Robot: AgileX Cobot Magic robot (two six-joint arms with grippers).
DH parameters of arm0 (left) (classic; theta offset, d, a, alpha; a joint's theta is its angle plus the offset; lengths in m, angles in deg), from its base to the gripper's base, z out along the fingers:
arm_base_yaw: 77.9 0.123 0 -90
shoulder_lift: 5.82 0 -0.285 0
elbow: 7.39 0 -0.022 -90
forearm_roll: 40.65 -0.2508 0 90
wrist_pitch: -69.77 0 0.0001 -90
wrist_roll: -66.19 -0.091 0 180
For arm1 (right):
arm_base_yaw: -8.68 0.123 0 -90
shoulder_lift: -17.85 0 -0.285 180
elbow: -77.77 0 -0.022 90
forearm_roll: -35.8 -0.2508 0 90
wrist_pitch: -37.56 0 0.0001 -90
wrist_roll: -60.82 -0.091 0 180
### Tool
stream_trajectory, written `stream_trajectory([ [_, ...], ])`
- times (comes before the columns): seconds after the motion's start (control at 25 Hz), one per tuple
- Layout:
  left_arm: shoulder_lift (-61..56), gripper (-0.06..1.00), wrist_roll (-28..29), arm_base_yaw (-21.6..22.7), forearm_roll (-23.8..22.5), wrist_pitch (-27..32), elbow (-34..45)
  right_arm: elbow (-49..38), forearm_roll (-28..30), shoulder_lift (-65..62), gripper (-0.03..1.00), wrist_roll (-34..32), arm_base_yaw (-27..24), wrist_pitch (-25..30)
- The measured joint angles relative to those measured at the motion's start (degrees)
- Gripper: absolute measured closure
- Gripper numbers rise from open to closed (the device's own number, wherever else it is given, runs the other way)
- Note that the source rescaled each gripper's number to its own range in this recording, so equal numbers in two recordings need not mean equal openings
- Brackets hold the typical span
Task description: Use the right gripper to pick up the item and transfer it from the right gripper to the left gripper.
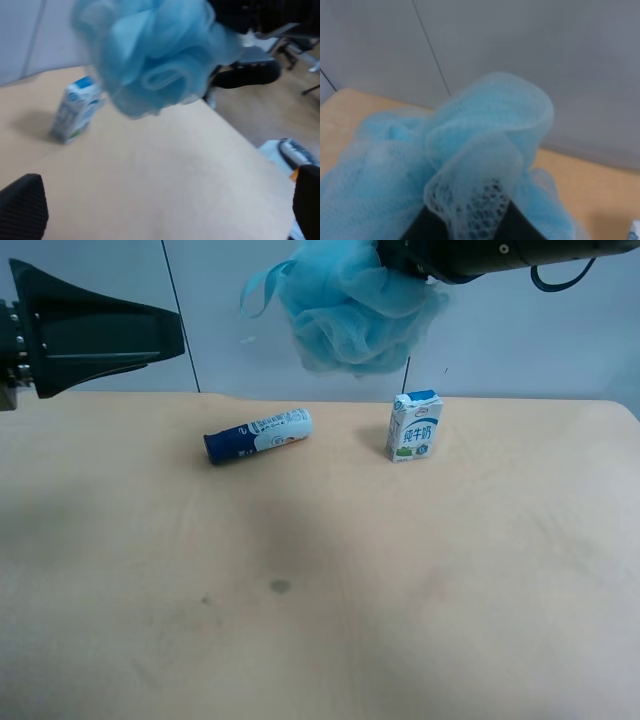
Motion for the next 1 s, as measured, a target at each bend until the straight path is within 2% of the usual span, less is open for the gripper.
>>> stream_trajectory([
  [0.16, 3.4, -0.06, -5.8, -5.1, 5.3, -0.1, -0.6, 0.0, -0.6, 0.0, 0.96, 0.0, 0.7, -1.2],
  [0.36, 7.8, -0.06, -9.2, -11.3, 6.2, -3.3, -4.3, 0.0, -1.3, 0.0, 0.96, -0.1, 2.0, -1.8],
  [0.52, 11.1, -0.06, -11.2, -14.5, 6.3, -6.3, -8.4, 0.0, -1.6, 0.0, 0.96, -0.1, 3.2, -1.9],
  [0.8, 16.9, -0.06, -14.0, -15.3, 6.5, -9.5, -15.5, 0.0, -2.1, 0.0, 0.96, -0.1, 3.8, -2.0],
  [1.0, 21.4, -0.06, -15.3, -15.3, 6.6, -9.5, -18.9, 0.0, -2.3, 0.0, 0.96, -0.1, 3.8, -2.5],
])
